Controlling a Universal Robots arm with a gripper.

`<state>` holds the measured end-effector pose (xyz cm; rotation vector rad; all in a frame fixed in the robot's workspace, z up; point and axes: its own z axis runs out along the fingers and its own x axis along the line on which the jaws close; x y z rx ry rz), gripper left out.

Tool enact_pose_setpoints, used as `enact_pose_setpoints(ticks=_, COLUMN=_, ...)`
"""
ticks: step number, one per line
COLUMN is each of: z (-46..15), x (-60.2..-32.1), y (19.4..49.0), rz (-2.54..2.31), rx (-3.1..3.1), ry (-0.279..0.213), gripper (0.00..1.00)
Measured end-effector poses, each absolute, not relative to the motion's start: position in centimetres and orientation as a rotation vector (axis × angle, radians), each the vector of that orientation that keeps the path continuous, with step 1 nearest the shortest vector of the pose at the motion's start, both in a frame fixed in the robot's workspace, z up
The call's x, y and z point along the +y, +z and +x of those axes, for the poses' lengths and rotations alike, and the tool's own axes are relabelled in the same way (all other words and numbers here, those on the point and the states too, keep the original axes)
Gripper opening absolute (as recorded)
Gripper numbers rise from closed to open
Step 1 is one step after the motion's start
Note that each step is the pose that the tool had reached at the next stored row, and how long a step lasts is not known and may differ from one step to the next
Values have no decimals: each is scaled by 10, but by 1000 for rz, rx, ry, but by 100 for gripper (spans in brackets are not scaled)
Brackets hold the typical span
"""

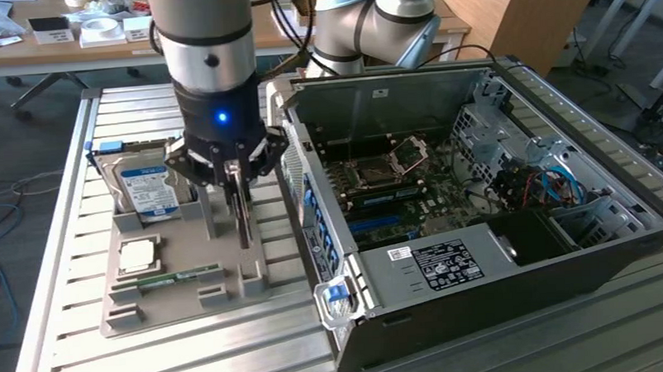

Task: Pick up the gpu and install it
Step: 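Pick up the gpu and move the gpu toward the slot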

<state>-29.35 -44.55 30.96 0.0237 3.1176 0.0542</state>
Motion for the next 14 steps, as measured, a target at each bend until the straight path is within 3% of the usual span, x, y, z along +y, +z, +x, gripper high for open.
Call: enact_pose_setpoints(ticks=14, z=-294, x=-445, y=361, rz=24, rx=3118, ry=54, gripper=27)
